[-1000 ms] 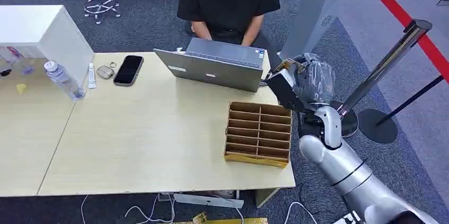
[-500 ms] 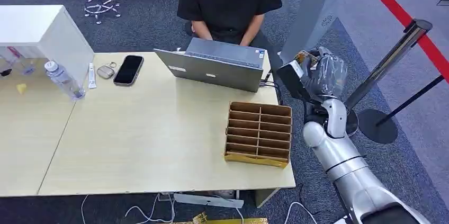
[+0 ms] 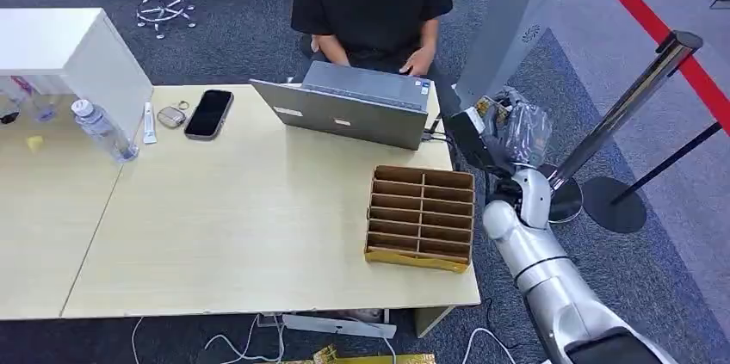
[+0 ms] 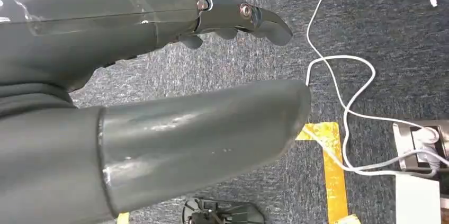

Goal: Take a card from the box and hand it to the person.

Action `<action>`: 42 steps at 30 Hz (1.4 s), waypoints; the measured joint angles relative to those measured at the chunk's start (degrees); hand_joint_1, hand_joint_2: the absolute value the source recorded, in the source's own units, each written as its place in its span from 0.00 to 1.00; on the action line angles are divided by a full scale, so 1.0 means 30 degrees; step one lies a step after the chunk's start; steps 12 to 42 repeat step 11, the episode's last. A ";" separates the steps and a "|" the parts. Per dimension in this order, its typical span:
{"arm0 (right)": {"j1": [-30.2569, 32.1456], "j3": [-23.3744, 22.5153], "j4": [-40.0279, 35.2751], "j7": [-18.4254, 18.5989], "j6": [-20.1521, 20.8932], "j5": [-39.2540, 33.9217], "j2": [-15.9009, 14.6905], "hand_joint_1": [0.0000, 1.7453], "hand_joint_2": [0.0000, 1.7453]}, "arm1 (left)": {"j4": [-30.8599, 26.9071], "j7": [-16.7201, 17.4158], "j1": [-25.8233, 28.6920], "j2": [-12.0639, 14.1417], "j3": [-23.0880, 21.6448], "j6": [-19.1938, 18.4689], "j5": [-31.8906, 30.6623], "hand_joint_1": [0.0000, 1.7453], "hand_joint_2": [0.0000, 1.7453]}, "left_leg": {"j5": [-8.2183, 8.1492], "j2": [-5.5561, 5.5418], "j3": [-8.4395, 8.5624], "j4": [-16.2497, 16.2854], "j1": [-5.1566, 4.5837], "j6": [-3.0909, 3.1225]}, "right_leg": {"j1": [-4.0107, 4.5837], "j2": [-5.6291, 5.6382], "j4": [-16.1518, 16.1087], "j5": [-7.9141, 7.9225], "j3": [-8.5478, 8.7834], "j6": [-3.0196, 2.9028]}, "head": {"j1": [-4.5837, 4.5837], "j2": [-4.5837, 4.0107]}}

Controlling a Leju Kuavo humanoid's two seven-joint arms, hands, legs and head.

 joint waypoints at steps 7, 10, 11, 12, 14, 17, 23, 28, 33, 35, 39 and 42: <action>0.0000 -0.0306 0.0641 -0.0284 0.0000 -0.0037 0.0422 0.91 1.00 | 0.0000 0.0029 -0.0018 0.0000 0.0000 -0.0029 -0.0029 0.00 0.00 | 0.0000 0.0000 0.0001 0.0001 0.0001 0.0000 | 0.0001 0.0000 0.0000 0.0000 -0.0001 0.0000 | 0.0000 0.0000; -0.0003 -0.0335 0.0829 -0.0343 -0.0007 -0.0131 0.0532 0.90 1.00 | 0.0000 0.0029 -0.0022 0.0000 0.0000 -0.0029 -0.0029 0.00 0.00 | 0.0000 0.0000 0.0001 0.0000 0.0001 0.0000 | 0.0001 0.0001 0.0000 0.0000 -0.0002 0.0000 | 0.0000 0.0000; -0.0006 -0.0378 0.0903 -0.0408 -0.0007 -0.0124 0.0568 0.90 1.00 | 0.0000 0.0029 -0.0025 0.0000 -0.0007 -0.0029 -0.0036 0.00 0.00 | 0.0000 0.0001 0.0000 0.0000 0.0000 0.0000 | 0.0001 0.0001 0.0000 0.0000 -0.0001 0.0000 | -0.0001 0.0000; -0.0006 -0.0378 0.0903 -0.0408 -0.0007 -0.0124 0.0568 0.90 1.00 | 0.0000 0.0029 -0.0025 0.0000 -0.0007 -0.0029 -0.0036 0.00 0.00 | 0.0000 0.0001 0.0000 0.0000 0.0000 0.0000 | 0.0001 0.0001 0.0000 0.0000 -0.0001 0.0000 | -0.0001 0.0000; -0.0006 -0.0378 0.0903 -0.0408 -0.0007 -0.0124 0.0568 0.90 1.00 | 0.0000 0.0029 -0.0025 0.0000 -0.0007 -0.0029 -0.0036 0.00 0.00 | 0.0000 0.0001 0.0000 0.0000 0.0000 0.0000 | 0.0001 0.0001 0.0000 0.0000 -0.0001 0.0000 | -0.0001 0.0000; -0.0006 -0.0378 0.0903 -0.0408 -0.0007 -0.0124 0.0568 0.90 1.00 | 0.0000 0.0029 -0.0025 0.0000 -0.0007 -0.0029 -0.0036 0.00 0.00 | 0.0000 0.0001 0.0000 0.0000 0.0000 0.0000 | 0.0001 0.0001 0.0000 0.0000 -0.0001 0.0000 | -0.0001 0.0000; -0.0006 -0.0378 0.0903 -0.0408 -0.0007 -0.0124 0.0568 0.90 1.00 | 0.0000 0.0029 -0.0025 0.0000 -0.0007 -0.0029 -0.0036 0.00 0.00 | 0.0000 0.0001 0.0000 0.0000 0.0000 0.0000 | 0.0001 0.0001 0.0000 0.0000 -0.0001 0.0000 | -0.0001 0.0000; -0.0006 -0.0378 0.0903 -0.0408 -0.0007 -0.0124 0.0568 0.90 1.00 | 0.0000 0.0029 -0.0025 0.0000 -0.0007 -0.0029 -0.0036 0.00 0.00 | 0.0000 0.0001 0.0000 0.0000 0.0000 0.0000 | 0.0001 0.0001 0.0000 0.0000 -0.0001 0.0000 | -0.0001 0.0000; -0.0006 -0.0378 0.0903 -0.0408 -0.0007 -0.0124 0.0568 0.90 1.00 | 0.0000 0.0029 -0.0025 0.0000 -0.0007 -0.0029 -0.0036 0.00 0.00 | 0.0000 0.0001 0.0000 0.0000 0.0000 0.0000 | 0.0001 0.0001 0.0000 0.0000 -0.0001 0.0000 | -0.0001 0.0000; -0.0006 -0.0378 0.0903 -0.0408 -0.0007 -0.0124 0.0568 0.90 1.00 | 0.0000 0.0029 -0.0025 0.0000 -0.0007 -0.0029 -0.0036 0.00 0.00 | 0.0000 0.0001 0.0000 0.0000 0.0000 0.0000 | 0.0001 0.0001 0.0000 0.0000 -0.0001 0.0000 | -0.0001 0.0000; -0.0006 -0.0378 0.0903 -0.0408 -0.0007 -0.0124 0.0568 0.90 1.00 | 0.0000 0.0029 -0.0025 0.0000 -0.0007 -0.0029 -0.0036 0.00 0.00 | 0.0000 0.0001 0.0000 0.0000 0.0000 0.0000 | 0.0001 0.0001 0.0000 0.0000 -0.0001 0.0000 | -0.0001 0.0000; -0.0006 -0.0378 0.0903 -0.0408 -0.0007 -0.0124 0.0568 0.90 1.00 | 0.0000 0.0029 -0.0025 0.0000 -0.0007 -0.0029 -0.0036 0.00 0.00 | 0.0000 0.0001 0.0000 0.0000 0.0000 0.0000 | 0.0001 0.0001 0.0000 0.0000 -0.0001 0.0000 | -0.0001 0.0000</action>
